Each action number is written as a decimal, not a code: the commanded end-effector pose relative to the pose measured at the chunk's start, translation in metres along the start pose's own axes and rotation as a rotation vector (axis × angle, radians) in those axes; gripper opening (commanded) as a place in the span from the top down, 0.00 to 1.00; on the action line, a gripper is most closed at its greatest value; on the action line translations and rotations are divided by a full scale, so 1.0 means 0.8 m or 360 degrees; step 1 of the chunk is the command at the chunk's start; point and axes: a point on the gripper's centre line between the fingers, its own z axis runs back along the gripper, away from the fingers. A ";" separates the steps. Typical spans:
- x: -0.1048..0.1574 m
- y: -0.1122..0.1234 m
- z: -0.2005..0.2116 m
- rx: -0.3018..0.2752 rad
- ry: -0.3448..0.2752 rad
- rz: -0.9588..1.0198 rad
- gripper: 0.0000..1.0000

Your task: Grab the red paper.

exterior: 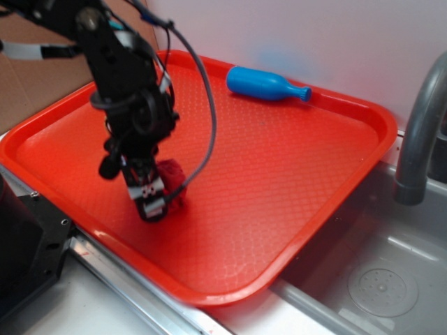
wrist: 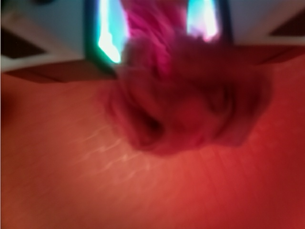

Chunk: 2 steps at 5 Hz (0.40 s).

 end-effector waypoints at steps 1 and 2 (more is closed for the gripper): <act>0.014 0.031 0.103 -0.0022 -0.0167 0.0178 1.00; 0.026 0.035 0.120 -0.0040 -0.0104 0.0196 1.00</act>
